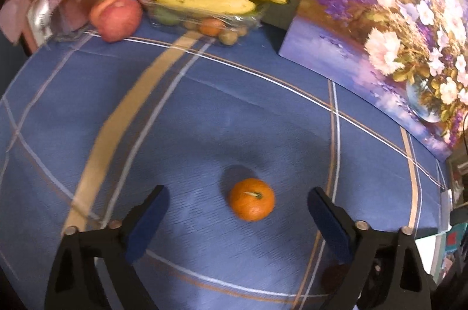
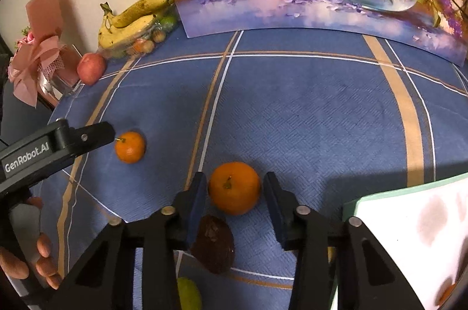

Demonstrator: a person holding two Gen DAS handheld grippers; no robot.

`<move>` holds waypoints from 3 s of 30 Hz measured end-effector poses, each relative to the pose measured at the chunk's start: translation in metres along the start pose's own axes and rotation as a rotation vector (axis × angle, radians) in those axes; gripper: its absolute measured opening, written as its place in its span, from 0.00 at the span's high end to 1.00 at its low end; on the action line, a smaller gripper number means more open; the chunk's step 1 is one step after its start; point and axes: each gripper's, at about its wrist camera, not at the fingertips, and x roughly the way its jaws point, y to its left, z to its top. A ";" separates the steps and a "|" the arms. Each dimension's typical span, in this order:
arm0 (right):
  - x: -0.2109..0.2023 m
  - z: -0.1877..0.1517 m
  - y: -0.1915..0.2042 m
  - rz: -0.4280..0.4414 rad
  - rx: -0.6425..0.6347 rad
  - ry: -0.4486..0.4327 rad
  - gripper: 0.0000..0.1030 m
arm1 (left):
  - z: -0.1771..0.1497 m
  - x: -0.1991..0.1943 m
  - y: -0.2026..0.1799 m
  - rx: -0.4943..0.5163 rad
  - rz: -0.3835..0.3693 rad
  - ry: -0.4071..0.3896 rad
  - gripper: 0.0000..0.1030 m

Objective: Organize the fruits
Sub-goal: 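Grasp an orange with the right tool while the left tool grasps a mandarin, then carry the orange and mandarin over the white tray and open both tools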

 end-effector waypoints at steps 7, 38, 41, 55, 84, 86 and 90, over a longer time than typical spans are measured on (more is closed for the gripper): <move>0.002 0.002 0.001 0.004 -0.014 0.007 0.61 | -0.004 0.024 -0.004 0.015 -0.016 0.044 0.56; -0.112 0.014 -0.103 -0.105 0.149 -0.091 0.62 | -0.037 -0.080 -0.171 0.319 -0.251 -0.043 0.63; -0.126 0.012 -0.124 -0.138 0.176 -0.098 0.62 | -0.051 -0.075 -0.193 0.367 -0.254 -0.014 0.63; -0.163 -0.010 -0.184 -0.233 0.238 -0.127 0.62 | -0.099 -0.056 -0.254 0.515 -0.225 0.074 0.63; -0.094 -0.040 -0.209 -0.289 0.266 0.082 0.62 | -0.125 0.003 -0.239 0.513 -0.141 0.251 0.63; -0.094 -0.040 -0.208 -0.288 0.268 0.083 0.62 | -0.124 0.004 -0.239 0.513 -0.138 0.256 0.63; -0.098 -0.039 -0.208 -0.278 0.273 0.079 0.62 | -0.122 0.004 -0.244 0.518 -0.143 0.256 0.55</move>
